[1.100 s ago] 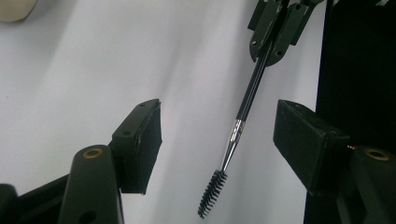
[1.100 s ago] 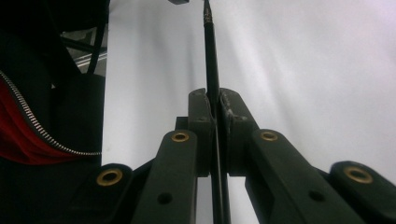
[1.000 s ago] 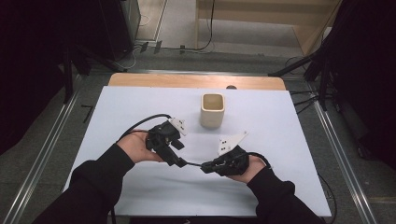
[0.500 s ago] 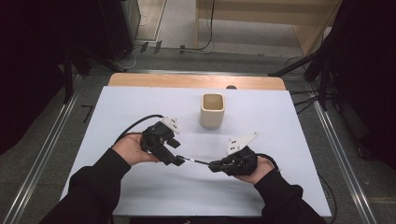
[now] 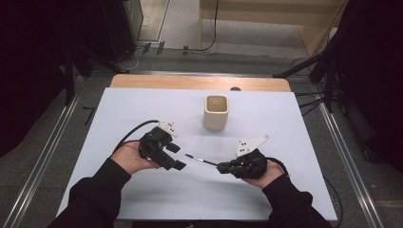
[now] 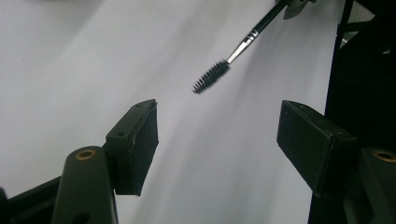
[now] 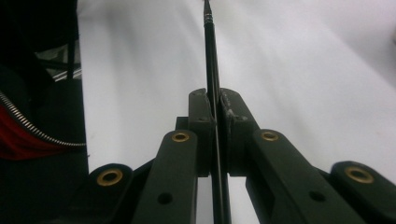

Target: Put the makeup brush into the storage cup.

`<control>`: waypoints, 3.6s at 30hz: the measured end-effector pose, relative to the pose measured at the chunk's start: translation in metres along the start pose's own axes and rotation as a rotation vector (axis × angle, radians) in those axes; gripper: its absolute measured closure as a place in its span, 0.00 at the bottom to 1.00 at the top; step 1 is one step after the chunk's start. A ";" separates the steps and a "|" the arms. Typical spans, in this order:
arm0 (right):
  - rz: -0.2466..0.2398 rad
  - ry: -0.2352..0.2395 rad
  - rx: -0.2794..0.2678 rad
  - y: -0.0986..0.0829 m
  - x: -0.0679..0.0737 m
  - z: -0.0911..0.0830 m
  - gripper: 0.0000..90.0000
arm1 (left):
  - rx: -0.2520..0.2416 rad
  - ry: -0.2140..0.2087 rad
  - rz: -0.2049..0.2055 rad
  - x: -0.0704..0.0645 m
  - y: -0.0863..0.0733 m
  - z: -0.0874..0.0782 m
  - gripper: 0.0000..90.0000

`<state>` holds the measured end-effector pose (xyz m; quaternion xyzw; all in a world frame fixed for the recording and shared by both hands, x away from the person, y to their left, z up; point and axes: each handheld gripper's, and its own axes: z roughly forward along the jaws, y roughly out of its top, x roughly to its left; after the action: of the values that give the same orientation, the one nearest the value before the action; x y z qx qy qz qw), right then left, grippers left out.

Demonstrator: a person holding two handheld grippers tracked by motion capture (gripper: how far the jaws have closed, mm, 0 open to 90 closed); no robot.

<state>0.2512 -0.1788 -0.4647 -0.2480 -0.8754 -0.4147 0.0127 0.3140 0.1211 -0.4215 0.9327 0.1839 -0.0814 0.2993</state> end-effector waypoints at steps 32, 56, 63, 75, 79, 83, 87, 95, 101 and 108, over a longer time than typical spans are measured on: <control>0.145 -0.178 -0.172 0.009 0.022 0.024 0.95 | -0.189 0.061 -0.134 -0.013 -0.021 0.008 0.33; 0.251 -0.267 -0.301 0.002 0.051 0.040 0.95 | -0.305 0.043 -0.215 -0.015 -0.026 0.005 0.33; 0.291 -0.270 -0.362 -0.010 0.055 0.041 0.95 | -0.323 0.043 -0.233 -0.016 -0.027 0.007 0.34; 0.426 -0.171 -0.473 -0.024 0.049 0.053 0.95 | -0.355 0.049 -0.254 -0.017 -0.026 0.007 0.34; 0.431 -0.169 -0.506 -0.024 0.048 0.057 0.95 | -0.381 0.032 -0.284 -0.017 -0.025 0.006 0.35; 0.436 -0.178 -0.526 -0.023 0.047 0.060 0.95 | -0.407 0.020 -0.310 -0.018 -0.025 0.006 0.37; 0.436 -0.185 -0.542 -0.021 0.049 0.060 0.95 | -0.419 0.011 -0.335 -0.018 -0.023 0.007 0.38; 0.398 -0.221 -0.560 -0.018 0.054 0.062 0.95 | -0.456 -0.018 -0.409 -0.014 -0.022 0.005 0.44; 0.393 -0.227 -0.572 -0.016 0.056 0.063 0.95 | -0.468 -0.030 -0.419 -0.014 -0.020 0.005 0.48; 0.383 -0.226 -0.581 -0.013 0.058 0.065 0.95 | -0.485 -0.051 -0.437 -0.015 -0.017 0.005 0.57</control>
<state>0.2068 -0.1138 -0.5037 -0.4450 -0.6545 -0.6062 -0.0776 0.2936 0.1267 -0.4307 0.7705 0.3860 -0.1210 0.4926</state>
